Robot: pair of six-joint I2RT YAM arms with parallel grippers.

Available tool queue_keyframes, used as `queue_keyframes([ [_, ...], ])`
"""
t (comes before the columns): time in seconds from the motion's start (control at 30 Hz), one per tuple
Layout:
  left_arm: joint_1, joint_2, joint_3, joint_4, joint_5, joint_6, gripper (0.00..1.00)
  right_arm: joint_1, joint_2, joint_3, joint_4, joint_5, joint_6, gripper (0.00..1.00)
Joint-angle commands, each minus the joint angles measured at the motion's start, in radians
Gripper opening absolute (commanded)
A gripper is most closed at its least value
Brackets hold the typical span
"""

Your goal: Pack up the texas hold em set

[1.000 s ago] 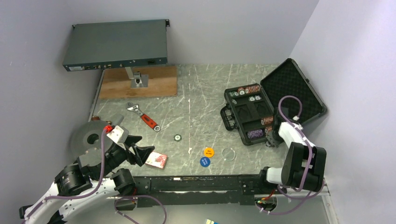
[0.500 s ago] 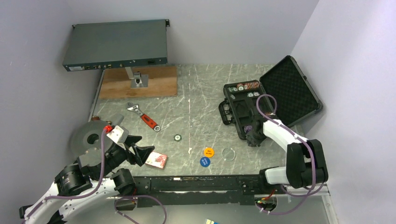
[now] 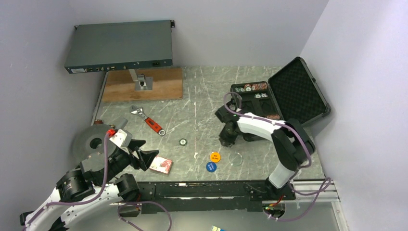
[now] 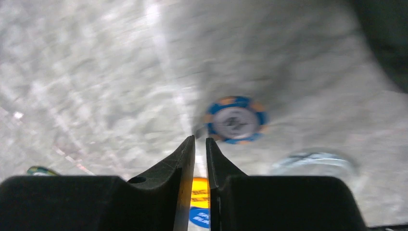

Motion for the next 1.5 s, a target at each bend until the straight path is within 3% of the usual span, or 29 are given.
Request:
queue_keyframes([
  [0.0,-0.007,0.023,0.007,-0.001,-0.026,-0.019,0.80,0.075,0.085,0.136,0.055,0.002,-0.021,0.17],
  [0.27,-0.008,0.037,0.007,-0.011,-0.063,-0.032,0.81,0.135,0.044,0.283,0.019,0.061,-0.158,0.24],
  [0.33,-0.008,0.049,0.006,-0.008,-0.067,-0.032,0.81,0.137,0.013,0.304,0.019,0.095,-0.219,0.34],
  [0.43,-0.008,0.084,0.004,0.007,-0.061,-0.014,0.84,0.135,-0.031,0.336,0.009,0.170,-0.324,0.58],
  [0.53,-0.008,0.164,0.018,0.016,-0.054,0.003,0.84,0.126,-0.078,0.336,0.006,0.284,-0.420,0.73],
  [0.67,-0.008,0.345,0.048,0.055,-0.047,0.036,0.84,0.038,-0.173,0.271,0.093,0.315,-0.521,0.78],
  [0.8,-0.007,0.556,0.073,0.224,0.011,0.085,0.86,-0.095,-0.265,0.270,0.153,0.270,-0.629,0.80],
  [0.9,-0.003,0.778,0.130,0.344,0.073,0.132,0.86,-0.133,-0.319,0.315,0.151,0.320,-0.707,0.81],
  [1.2,0.004,1.390,0.495,0.472,0.210,0.218,0.84,-0.193,-0.592,0.280,0.169,0.411,-0.793,0.95],
  [1.47,0.002,1.742,0.752,0.450,0.253,0.178,0.87,-0.193,-0.760,0.195,0.162,0.373,-0.742,0.96],
])
